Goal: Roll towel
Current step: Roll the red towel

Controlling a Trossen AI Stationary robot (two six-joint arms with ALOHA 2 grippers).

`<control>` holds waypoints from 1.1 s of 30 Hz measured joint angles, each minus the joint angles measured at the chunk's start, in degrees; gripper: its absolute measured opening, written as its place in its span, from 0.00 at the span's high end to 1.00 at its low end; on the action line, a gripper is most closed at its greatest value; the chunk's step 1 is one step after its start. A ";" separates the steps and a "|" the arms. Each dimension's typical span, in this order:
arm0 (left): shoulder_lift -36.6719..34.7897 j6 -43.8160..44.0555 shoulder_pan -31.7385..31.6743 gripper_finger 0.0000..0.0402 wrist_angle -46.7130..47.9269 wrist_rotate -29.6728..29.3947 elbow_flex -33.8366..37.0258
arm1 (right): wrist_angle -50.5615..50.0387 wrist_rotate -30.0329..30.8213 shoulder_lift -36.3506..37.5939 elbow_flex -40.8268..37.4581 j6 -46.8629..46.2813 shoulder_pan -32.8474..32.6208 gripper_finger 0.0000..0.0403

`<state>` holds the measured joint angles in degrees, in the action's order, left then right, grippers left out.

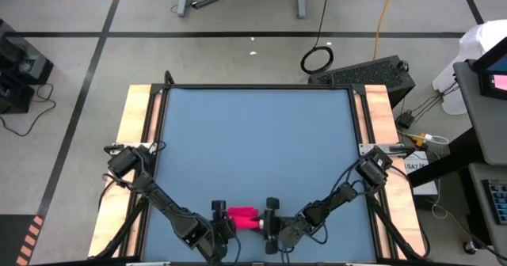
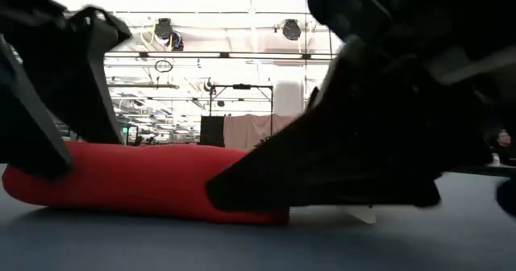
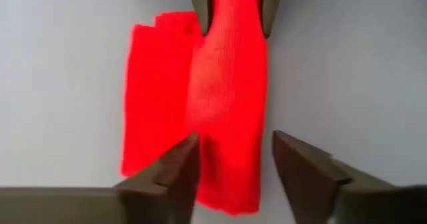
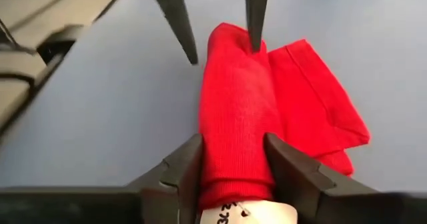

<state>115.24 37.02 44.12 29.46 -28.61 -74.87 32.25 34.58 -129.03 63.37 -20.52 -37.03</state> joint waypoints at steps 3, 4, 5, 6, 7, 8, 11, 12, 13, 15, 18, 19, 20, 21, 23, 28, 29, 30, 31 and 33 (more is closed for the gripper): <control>0.00 0.18 1.45 0.42 5.70 -2.36 -2.64 | -0.11 -2.81 0.00 -0.02 -4.94 0.51 0.66; 0.00 0.15 2.11 0.38 7.11 -3.09 -3.45 | -0.04 -3.95 0.00 -0.02 -6.55 0.75 0.67; 0.00 0.12 2.85 0.35 8.33 -4.00 -4.27 | 0.03 -5.20 0.01 -0.04 -7.86 0.94 0.68; -0.02 -0.17 3.62 0.33 9.44 -5.04 -5.05 | 0.22 -6.51 0.00 -0.04 -8.83 1.22 0.69; -0.08 -0.49 4.48 0.31 10.39 -6.31 -5.72 | 0.45 -8.02 0.00 -0.02 -9.85 1.56 0.69; -0.14 -1.10 5.25 0.29 10.94 -7.73 -6.00 | 0.54 -9.62 0.03 -0.02 -11.21 1.92 0.70; -0.22 -1.58 7.13 0.27 10.91 -9.77 -5.83 | 0.92 -14.52 0.11 0.00 -15.80 3.41 0.72; -0.22 -1.55 7.54 0.27 10.23 -10.09 -5.33 | 0.90 -16.16 0.15 0.00 -16.85 3.89 0.72; -0.23 -1.48 7.94 0.27 9.32 -10.18 -4.78 | 0.75 -17.33 0.21 0.00 -17.66 4.36 0.72; -0.24 -1.45 8.49 0.27 7.74 -10.39 -3.42 | 0.55 -18.94 0.31 0.00 -18.75 4.99 0.73; -0.08 -1.45 8.68 0.27 4.26 -11.34 -1.04 | 0.49 -20.79 0.42 0.05 -20.08 5.92 0.73; -0.02 -1.45 8.69 0.27 3.09 -11.34 -0.11 | 0.65 -21.27 0.42 0.11 -20.59 6.19 0.74; 0.00 -1.45 8.61 0.27 2.28 -11.36 0.88 | 0.64 -21.67 0.47 0.09 -21.09 6.36 0.74; 0.00 -1.46 8.36 0.28 1.44 -11.36 1.79 | 0.61 -22.17 0.50 0.09 -21.31 6.52 0.74; 0.02 -2.02 7.85 0.30 -0.89 -11.37 3.30 | 0.56 -24.00 0.58 0.07 -21.71 6.95 0.74; 0.02 -4.58 7.31 0.45 -2.16 -11.54 4.11 | 0.75 -23.20 0.61 0.07 -22.41 7.03 0.74; 0.02 -4.59 7.28 0.49 -2.24 -11.34 4.11 | 0.83 -22.82 0.61 0.07 -22.76 7.03 0.74; 0.02 -4.59 7.21 0.53 -2.34 -11.17 4.11 | 0.91 -22.26 0.61 0.07 -23.09 7.03 0.74; 0.02 -4.59 7.15 0.58 -2.47 -11.08 4.11 | 0.96 -21.85 0.61 0.07 -23.38 7.00 0.74; 0.02 -4.51 7.10 0.68 -2.94 -10.85 4.11 | 1.04 -21.62 0.61 0.07 -23.45 7.00 0.73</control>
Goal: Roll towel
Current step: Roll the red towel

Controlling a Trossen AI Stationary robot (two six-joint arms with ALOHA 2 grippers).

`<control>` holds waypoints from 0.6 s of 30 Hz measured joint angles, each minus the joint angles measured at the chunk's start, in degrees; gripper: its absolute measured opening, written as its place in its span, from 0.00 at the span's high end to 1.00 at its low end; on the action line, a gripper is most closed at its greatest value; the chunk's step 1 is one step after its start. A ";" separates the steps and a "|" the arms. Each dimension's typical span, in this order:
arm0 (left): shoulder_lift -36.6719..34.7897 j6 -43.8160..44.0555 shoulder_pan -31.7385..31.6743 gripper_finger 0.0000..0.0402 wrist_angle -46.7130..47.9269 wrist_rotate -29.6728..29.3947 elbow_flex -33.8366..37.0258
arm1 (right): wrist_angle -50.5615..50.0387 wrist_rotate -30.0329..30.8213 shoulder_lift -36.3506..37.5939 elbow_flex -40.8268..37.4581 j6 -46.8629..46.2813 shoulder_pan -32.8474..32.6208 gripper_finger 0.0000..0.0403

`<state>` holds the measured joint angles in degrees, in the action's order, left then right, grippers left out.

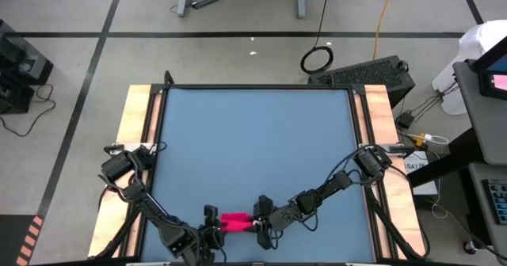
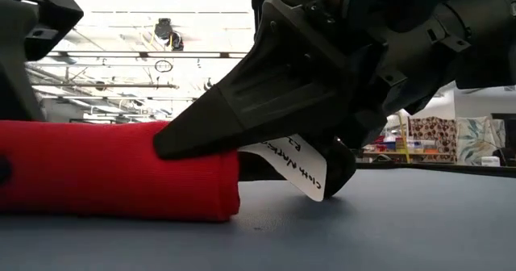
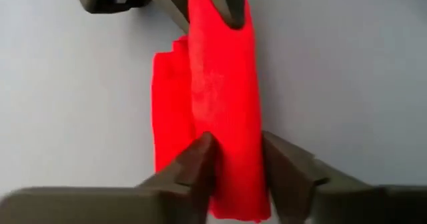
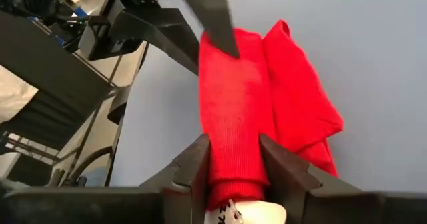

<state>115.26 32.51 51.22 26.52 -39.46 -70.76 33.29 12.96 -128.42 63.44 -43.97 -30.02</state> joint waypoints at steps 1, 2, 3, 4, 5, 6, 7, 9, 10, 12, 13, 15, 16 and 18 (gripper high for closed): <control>0.00 0.09 -0.15 0.73 -0.24 0.62 0.00 | -0.03 0.02 0.07 0.00 0.00 0.00 0.73; 0.00 0.13 -0.37 0.78 -0.66 1.61 0.00 | -0.16 0.03 0.17 0.00 0.09 0.00 0.73; 0.00 0.15 -0.59 0.84 -0.94 2.63 0.00 | -0.14 0.03 0.19 0.00 0.57 0.00 0.73; 0.00 0.15 -0.83 0.88 -1.07 3.65 0.00 | -0.24 0.06 0.52 -0.08 1.49 -0.03 0.73; 0.00 0.13 -1.09 0.92 -1.19 4.49 0.00 | -0.44 0.32 0.83 -0.15 2.66 -0.23 0.73; 0.00 0.13 -1.31 0.94 -1.22 5.18 0.00 | -0.51 1.23 1.18 -0.19 4.26 -0.59 0.73; -0.03 0.13 -1.60 0.94 -1.30 5.88 -0.02 | -0.77 2.68 1.73 -0.27 6.57 -1.03 0.73; -0.05 0.18 -2.42 0.94 -1.73 7.57 -0.07 | -2.49 5.74 2.81 -0.36 13.07 -2.15 0.71; -0.09 0.18 -2.78 0.92 -1.86 8.39 -0.07 | -3.39 7.78 3.59 -0.54 16.44 -2.85 0.69; -0.15 0.33 -3.48 0.89 -2.05 9.91 -0.09 | -5.19 12.80 4.50 -0.55 22.08 -4.47 0.65; -0.15 0.89 -3.78 0.88 -2.00 10.69 -0.10 | -6.24 15.29 5.04 -0.61 24.66 -5.45 0.62; -0.27 1.66 -4.62 0.87 -1.56 12.58 -0.17 | -6.60 20.03 5.51 -0.63 30.26 -7.40 0.57; -0.32 1.69 -4.93 0.87 -1.33 13.66 -0.24 | -6.14 22.34 5.58 -0.61 32.65 -8.52 0.54; -0.42 1.69 -5.53 0.89 -1.01 15.18 -0.28 | -5.40 26.84 5.66 -0.59 36.86 -10.57 0.51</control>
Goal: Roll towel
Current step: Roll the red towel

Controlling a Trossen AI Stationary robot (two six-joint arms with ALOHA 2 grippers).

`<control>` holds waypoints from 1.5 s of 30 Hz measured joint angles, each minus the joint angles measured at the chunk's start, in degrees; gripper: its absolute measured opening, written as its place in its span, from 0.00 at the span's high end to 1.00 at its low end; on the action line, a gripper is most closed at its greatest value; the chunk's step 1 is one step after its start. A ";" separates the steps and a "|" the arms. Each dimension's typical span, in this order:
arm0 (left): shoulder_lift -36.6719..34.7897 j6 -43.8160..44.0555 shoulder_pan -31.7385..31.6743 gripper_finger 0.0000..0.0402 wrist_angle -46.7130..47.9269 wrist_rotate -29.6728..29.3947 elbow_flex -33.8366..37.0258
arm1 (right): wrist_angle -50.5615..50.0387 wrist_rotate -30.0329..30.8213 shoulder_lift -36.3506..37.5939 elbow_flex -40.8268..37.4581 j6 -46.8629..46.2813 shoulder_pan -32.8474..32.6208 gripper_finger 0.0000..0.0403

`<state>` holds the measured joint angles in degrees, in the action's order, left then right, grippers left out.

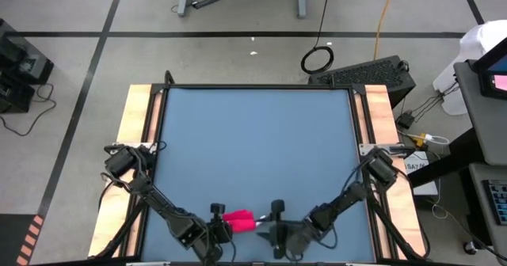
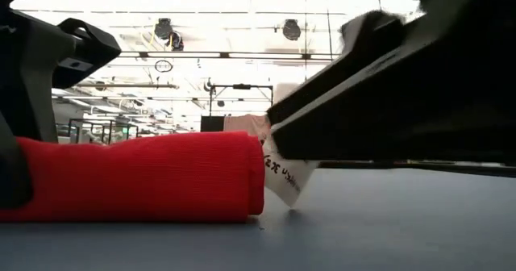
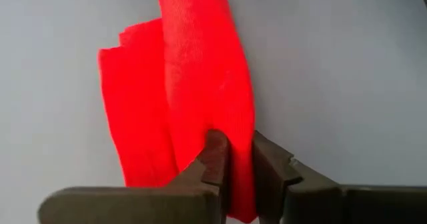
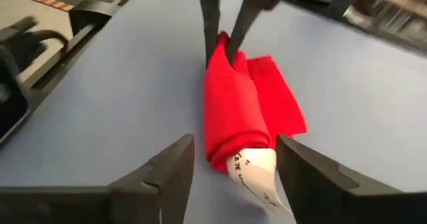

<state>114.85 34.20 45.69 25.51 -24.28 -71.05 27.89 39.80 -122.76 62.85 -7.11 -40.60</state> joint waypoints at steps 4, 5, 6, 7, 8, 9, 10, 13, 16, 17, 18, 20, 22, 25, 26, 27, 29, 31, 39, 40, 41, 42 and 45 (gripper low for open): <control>-0.26 0.02 -1.02 0.90 0.54 2.35 0.01 | 0.77 4.19 -0.24 0.11 2.08 -2.10 0.49; -0.42 0.09 -1.28 0.90 0.58 2.85 0.02 | 1.08 4.44 -0.41 0.11 2.09 -2.16 0.49; -0.58 0.36 -1.46 0.90 0.71 3.07 0.07 | 2.06 4.60 -0.77 0.17 2.27 -2.11 0.49; -0.89 0.49 -1.66 0.90 0.75 3.25 0.09 | 2.84 4.66 -1.11 0.22 3.31 -2.01 0.50; -1.20 0.77 -1.85 0.90 0.82 3.57 0.16 | 4.18 4.70 -1.68 0.22 5.10 -1.87 0.50; -1.53 1.08 -2.07 0.90 1.04 3.86 0.20 | 5.95 4.16 -2.29 0.22 7.04 -1.64 0.50; -1.88 1.13 -2.20 0.90 1.33 3.98 0.24 | 7.65 3.08 -2.89 0.22 9.33 -1.28 0.50; -2.84 1.50 -2.37 0.90 2.39 3.99 0.35 | 10.87 1.49 -4.46 0.24 12.48 -0.03 0.50; -3.02 2.66 -2.53 0.90 3.67 3.98 0.35 | 11.59 0.20 -5.17 0.35 12.11 1.33 0.50; -3.06 2.88 -2.55 0.90 4.26 3.99 0.35 | 11.79 0.07 -5.39 0.38 11.86 1.78 0.50; -3.08 2.95 -2.55 0.90 4.59 3.99 0.35 | 12.13 0.03 -5.57 0.40 11.87 2.17 0.50; -3.08 2.97 -2.57 0.90 4.63 3.99 0.35 | 13.09 -0.01 -5.79 0.42 12.61 2.81 0.50; -3.09 2.99 -2.60 0.90 4.64 3.99 0.35 | 14.05 -0.32 -5.81 0.42 14.07 3.35 0.50; -3.13 2.99 -2.64 0.90 4.69 3.98 0.35 | 15.05 -2.17 -5.86 0.41 15.76 4.42 0.50; -3.13 2.99 -2.64 0.90 4.68 3.96 0.35 | 15.16 -2.87 -5.86 0.41 16.16 4.77 0.50; -3.13 2.99 -2.64 0.90 4.68 3.96 0.35 | 15.06 -3.60 -5.86 0.40 16.17 5.11 0.50; -3.17 2.99 -2.77 0.90 4.68 3.96 0.35 | 14.93 -4.75 -5.86 0.41 16.15 5.72 0.50; -3.17 2.99 -2.86 0.90 4.66 3.96 0.35 | 14.95 -5.63 -5.86 0.40 16.46 6.19 0.50; -3.18 2.93 -2.88 0.90 4.68 3.92 0.33 | 11.15 -11.67 -5.84 0.43 9.60 9.58 0.50; -3.18 2.93 -2.88 0.90 4.76 3.90 0.33 | 10.54 -13.92 -5.84 0.44 8.42 10.30 0.50; -3.19 2.93 -2.88 0.90 4.89 3.88 0.33 | 10.00 -15.87 -5.84 0.44 7.29 10.94 0.50; -3.19 2.93 -2.88 0.90 5.05 3.83 0.33 | 9.60 -17.39 -5.84 0.43 6.10 11.48 0.51; -3.19 2.95 -2.90 0.90 5.16 3.70 0.31 | 9.24 -19.72 -5.84 0.42 2.89 12.17 0.55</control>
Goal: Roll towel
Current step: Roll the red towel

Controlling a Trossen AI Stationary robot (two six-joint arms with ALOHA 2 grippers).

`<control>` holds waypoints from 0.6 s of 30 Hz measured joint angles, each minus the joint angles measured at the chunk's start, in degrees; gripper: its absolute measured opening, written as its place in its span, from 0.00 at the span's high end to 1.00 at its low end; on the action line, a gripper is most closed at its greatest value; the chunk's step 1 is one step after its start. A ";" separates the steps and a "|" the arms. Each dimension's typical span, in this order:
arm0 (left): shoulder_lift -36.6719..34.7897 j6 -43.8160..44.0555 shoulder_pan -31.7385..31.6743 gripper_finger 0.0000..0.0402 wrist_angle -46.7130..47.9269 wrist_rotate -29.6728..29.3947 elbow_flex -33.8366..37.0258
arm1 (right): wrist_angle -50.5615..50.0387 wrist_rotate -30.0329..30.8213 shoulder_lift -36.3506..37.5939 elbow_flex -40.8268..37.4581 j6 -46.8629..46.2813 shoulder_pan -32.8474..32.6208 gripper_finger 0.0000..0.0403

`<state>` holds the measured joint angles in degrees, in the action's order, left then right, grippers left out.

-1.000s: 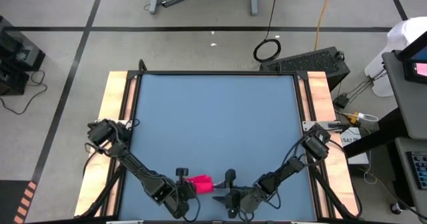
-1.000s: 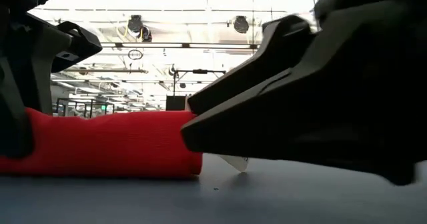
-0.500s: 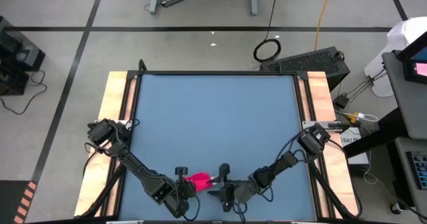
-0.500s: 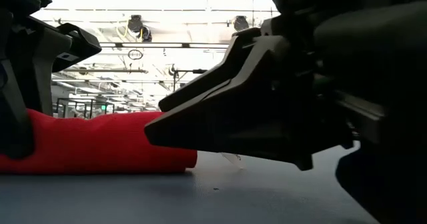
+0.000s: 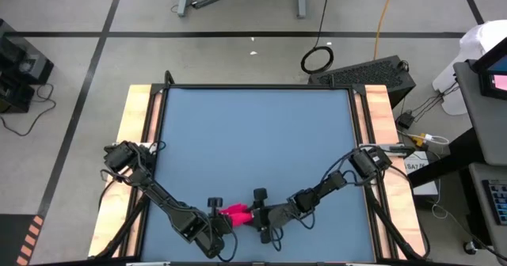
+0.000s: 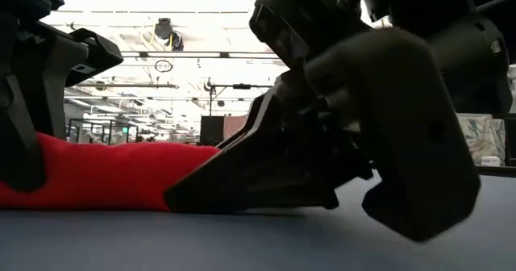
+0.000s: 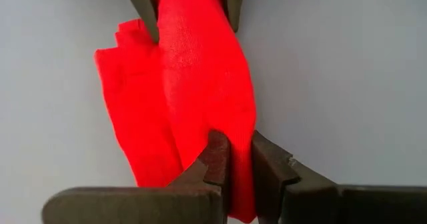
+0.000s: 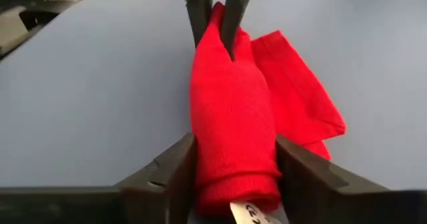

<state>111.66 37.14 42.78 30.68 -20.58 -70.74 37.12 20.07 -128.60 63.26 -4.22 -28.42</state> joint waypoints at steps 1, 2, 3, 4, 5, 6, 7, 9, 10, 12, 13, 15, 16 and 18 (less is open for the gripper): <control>0.00 -0.02 0.00 0.90 0.00 0.00 0.00 | -0.06 -0.16 0.00 0.00 -1.17 0.02 0.57; 0.00 0.01 0.00 0.90 0.00 -0.02 0.00 | -0.38 -0.28 0.02 0.00 -2.53 0.00 0.60; 0.00 0.17 0.00 0.89 0.00 -0.07 0.00 | -0.84 -0.30 0.04 0.00 -4.01 -0.08 0.63; 0.00 1.28 0.01 0.88 0.03 -0.54 0.00 | -1.15 -0.28 0.08 0.02 -5.45 -0.10 0.66; 0.00 2.64 0.05 0.85 0.23 -1.25 0.00 | -1.53 -0.57 0.14 0.06 -6.89 -0.13 0.69; 0.00 3.73 0.09 0.83 0.52 -1.75 0.00 | -1.82 -1.42 0.21 0.07 -8.53 -0.19 0.72; 0.00 4.31 0.09 0.79 0.73 -1.97 0.00 | -1.99 -2.41 0.26 0.07 -10.58 -0.19 0.75; 0.00 4.37 0.17 0.71 1.25 -2.90 0.00 | -2.29 -4.31 0.31 0.09 -15.61 -0.11 0.79; 0.00 4.10 0.50 0.66 1.68 -4.04 0.00 | -2.32 -5.14 0.31 0.15 -18.09 -0.11 0.81; 0.00 3.97 1.22 0.57 2.79 -6.95 -0.39 | -2.36 -7.10 0.26 0.15 -23.20 -0.22 0.83; 0.00 3.94 1.60 0.52 3.77 -8.58 -1.01 | -2.38 -8.11 0.24 0.17 -25.64 -0.28 0.83; 0.00 2.75 2.56 0.44 4.90 -11.95 -2.36 | -2.83 -9.74 0.24 0.17 -29.43 -0.28 0.83; 0.00 1.59 3.11 0.40 4.64 -13.52 -2.90 | -3.02 -10.21 0.28 0.17 -31.03 -0.26 0.82; 0.00 -1.81 4.47 0.36 2.79 -16.22 -3.84 | -2.95 -10.23 0.28 0.17 -33.32 -0.28 0.81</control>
<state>111.66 35.33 47.26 33.47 -36.80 -74.58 34.17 9.85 -128.31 63.44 -37.53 -28.71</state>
